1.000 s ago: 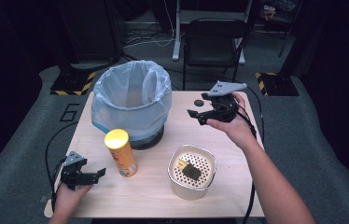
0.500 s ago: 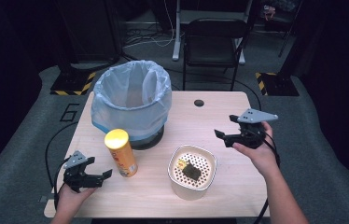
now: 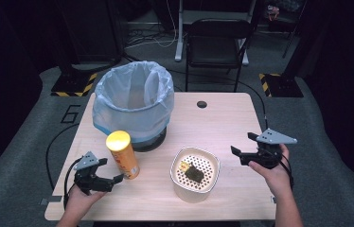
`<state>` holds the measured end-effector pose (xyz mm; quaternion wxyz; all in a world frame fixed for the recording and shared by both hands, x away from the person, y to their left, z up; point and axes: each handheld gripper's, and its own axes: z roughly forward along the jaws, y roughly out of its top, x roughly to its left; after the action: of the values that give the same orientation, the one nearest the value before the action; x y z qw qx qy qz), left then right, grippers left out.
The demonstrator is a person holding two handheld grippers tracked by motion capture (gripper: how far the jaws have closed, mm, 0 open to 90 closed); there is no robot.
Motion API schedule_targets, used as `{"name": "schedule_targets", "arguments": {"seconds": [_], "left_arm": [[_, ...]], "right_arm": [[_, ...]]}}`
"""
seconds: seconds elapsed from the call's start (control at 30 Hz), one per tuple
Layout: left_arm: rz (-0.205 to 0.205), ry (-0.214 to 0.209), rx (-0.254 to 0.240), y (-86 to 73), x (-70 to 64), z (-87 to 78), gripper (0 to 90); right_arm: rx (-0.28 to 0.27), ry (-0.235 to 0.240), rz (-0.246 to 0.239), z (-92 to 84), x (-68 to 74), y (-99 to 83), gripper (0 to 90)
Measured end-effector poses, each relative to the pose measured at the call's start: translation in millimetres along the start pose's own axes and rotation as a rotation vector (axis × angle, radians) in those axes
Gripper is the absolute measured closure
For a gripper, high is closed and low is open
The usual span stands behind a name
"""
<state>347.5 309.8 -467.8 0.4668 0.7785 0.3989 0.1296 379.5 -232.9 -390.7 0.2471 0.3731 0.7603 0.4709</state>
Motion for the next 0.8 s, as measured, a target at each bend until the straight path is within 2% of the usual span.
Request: {"name": "schedule_targets", "arguments": {"seconds": [0.03, 0.07, 0.13, 0.17, 0.2, 0.23, 0.27, 0.3, 0.33, 0.37, 0.47, 0.53, 0.57, 0.6, 0.67, 0.7, 0.8], "left_arm": [[0.0, 0.0, 0.0, 0.0, 0.0, 0.0, 1.5], [0.004, -0.013, 0.033, 1.7, 1.0, 7.0, 3.0], [-0.002, -0.013, 0.047, 1.7, 0.9, 10.3, 6.0], [0.009, -0.005, 0.066, 1.6, 1.2, 15.2, 6.7], [0.002, 0.002, 0.068, 1.2, 0.7, 18.0, 6.7], [-0.001, -0.014, 0.073, 1.0, 1.7, 20.2, 7.1], [0.006, -0.008, 0.083, 1.3, 1.5, 22.0, 8.4], [0.016, 0.018, 0.08, 1.4, 0.3, 23.3, 8.4], [0.07, 0.022, 0.082, 2.9, 3.6, 24.3, 8.4], [0.049, 0.036, 0.062, 4.0, 3.4, 28.6, 8.5], [0.048, 0.028, 0.064, 6.4, 5.6, 34.2, 8.7], [0.042, 0.04, 0.076, 6.8, 5.1, 39.1, 11.6], [0.055, 0.044, 0.078, 6.9, 5.5, 41.6, 11.6], [0.074, 0.055, 0.079, 7.0, 5.9, 42.8, 15.4], [0.068, 0.036, 0.078, 6.5, 5.6, 43.5, 22.5], [0.087, 0.046, 0.077, 6.7, 5.0, 43.2, 22.8], [0.109, 0.067, 0.079, 7.4, 1.5, 43.1, 23.7]], "right_arm": [[0.0, 0.0, 0.0, 0.0, 0.0, 0.0, 15.3], [0.009, 0.001, 0.01, 0.7, -2.4, -7.6, 15.4], [0.011, -0.002, 0.013, 1.9, -2.5, -11.0, 15.4], [0.014, 0.001, 0.015, 2.9, -2.6, -13.3, 15.4], [0.026, 0.002, 0.014, 4.7, -3.1, -16.8, 15.4], [0.034, 0.001, 0.018, 6.2, -3.1, -19.7, 15.4], [0.056, 0.008, 0.022, 9.4, -3.6, -25.7, 15.4], [0.056, 0.008, 0.022, 9.4, -3.6, -25.7, 15.4], [0.063, 0.006, 0.024, 10.7, -3.5, -27.7, 15.4], [0.076, 0.008, 0.027, 12.6, -3.5, -32.7, 15.4], [0.083, 0.01, 0.032, 13.4, -3.0, -36.6, 15.4], [0.101, 0.013, 0.033, 13.4, -1.8, -40.9, 15.4], [0.106, 0.015, 0.029, 13.7, -1.5, -42.8, 15.4], [0.118, 0.014, 0.021, 13.5, -1.1, -45.7, 15.4], [0.125, 0.01, 0.024, 13.4, -0.7, -50.8, 15.4], [0.124, 0.01, 0.024, 13.2, -1.5, -53.5, 15.8], [0.116, 0.016, 0.053, 13.7, -3.2, -62.5, 17.0]]}}
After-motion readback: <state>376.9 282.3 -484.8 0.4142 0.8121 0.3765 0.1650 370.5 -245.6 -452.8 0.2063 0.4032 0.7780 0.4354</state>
